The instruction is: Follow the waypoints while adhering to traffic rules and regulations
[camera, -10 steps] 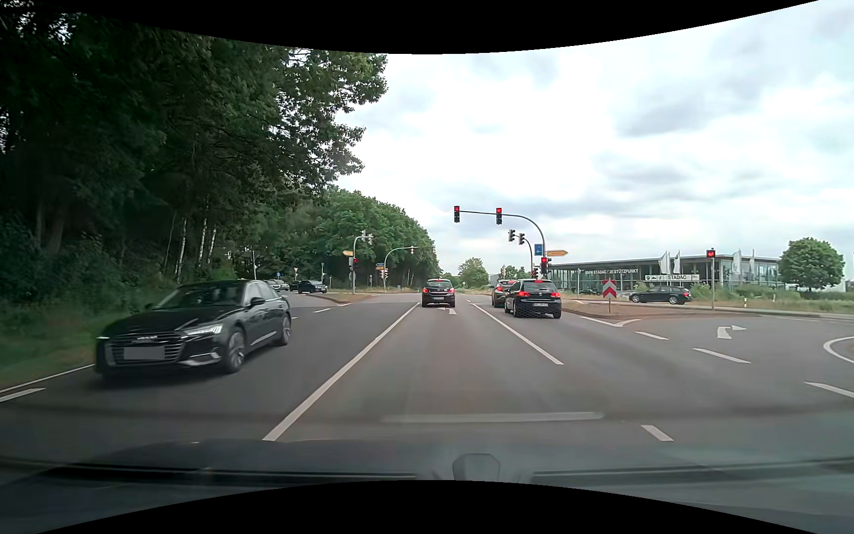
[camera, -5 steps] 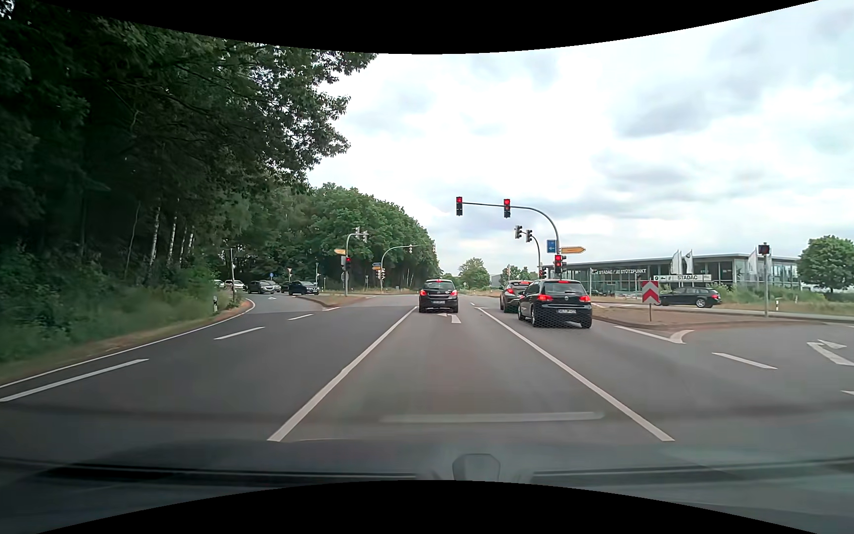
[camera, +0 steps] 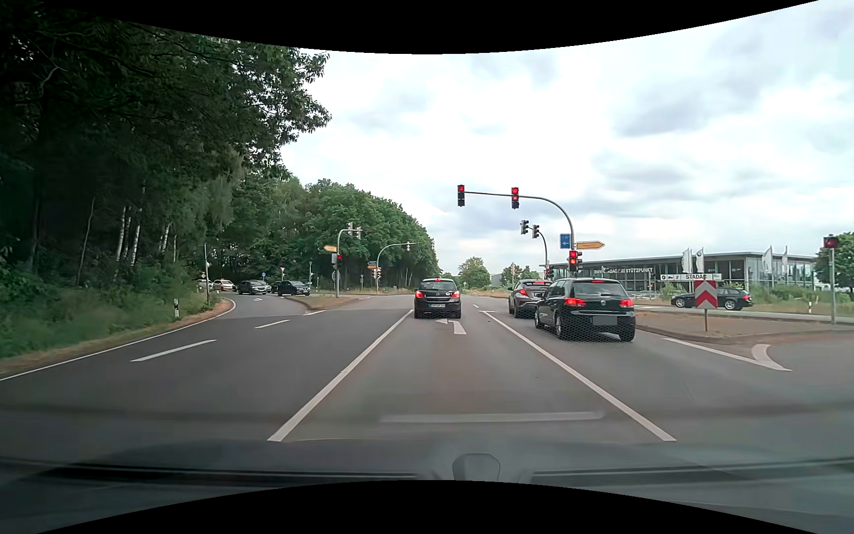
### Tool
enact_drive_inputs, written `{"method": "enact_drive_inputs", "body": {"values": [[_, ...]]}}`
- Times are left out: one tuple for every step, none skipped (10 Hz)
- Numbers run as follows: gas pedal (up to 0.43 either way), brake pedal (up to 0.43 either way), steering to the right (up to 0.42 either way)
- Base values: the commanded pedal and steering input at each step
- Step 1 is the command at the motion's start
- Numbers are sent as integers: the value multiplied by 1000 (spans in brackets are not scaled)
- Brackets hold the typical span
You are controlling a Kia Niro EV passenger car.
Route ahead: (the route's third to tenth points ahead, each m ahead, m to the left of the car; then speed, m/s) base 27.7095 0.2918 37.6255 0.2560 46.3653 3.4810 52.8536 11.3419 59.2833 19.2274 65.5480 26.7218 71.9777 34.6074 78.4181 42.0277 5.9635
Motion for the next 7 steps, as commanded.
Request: {"method": "enact_drive_inputs", "body": {"values": [[0,67,4],[0,67,3],[0,67,3],[0,61,2],[0,67,2],[0,67,2],[0,67,1]]}}
